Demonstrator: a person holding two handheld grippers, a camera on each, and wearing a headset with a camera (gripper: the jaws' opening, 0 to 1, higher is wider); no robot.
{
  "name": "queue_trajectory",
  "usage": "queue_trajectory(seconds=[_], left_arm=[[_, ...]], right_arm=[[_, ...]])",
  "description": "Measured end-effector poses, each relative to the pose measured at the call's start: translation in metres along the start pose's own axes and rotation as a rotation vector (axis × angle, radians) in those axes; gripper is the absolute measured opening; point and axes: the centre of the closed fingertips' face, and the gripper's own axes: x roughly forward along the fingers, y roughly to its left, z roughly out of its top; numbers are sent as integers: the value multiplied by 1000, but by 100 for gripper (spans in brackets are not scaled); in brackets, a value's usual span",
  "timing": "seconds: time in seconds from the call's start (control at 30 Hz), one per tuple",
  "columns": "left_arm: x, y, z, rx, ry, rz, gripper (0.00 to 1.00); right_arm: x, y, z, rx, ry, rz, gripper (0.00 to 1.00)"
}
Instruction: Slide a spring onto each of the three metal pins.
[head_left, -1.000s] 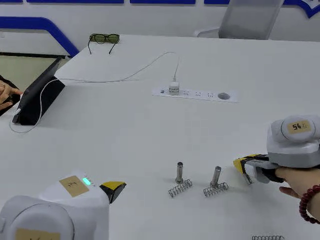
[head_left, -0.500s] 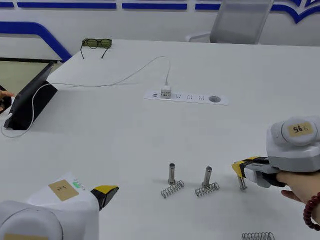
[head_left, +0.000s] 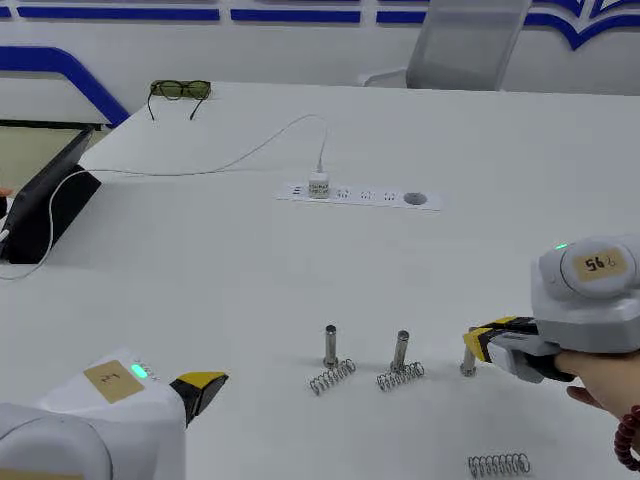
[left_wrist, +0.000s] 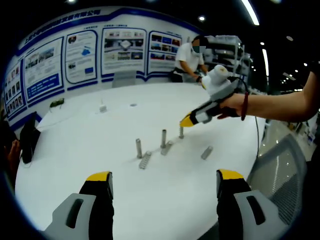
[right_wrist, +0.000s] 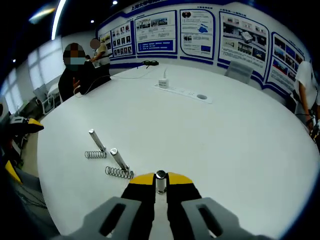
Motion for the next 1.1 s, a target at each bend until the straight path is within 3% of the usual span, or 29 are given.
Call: queue_trajectory(seconds=[0.43,0.7,0.93,1.1], left_arm=[[0,-4,-2,13,10,-7,84],[0,-3,-2,18,14,-5,84],[1,-1,-3,22,22,-5,83],[3,-3,-4,26,26,-10,82]], right_arm=[[-3,-1,-3,-3,15,-9,8],[-4,-2,-3,32,14,0,9],[-5,-1,-1,-27,6,2,10],[-8,1,3,-49,-17,1,15]])
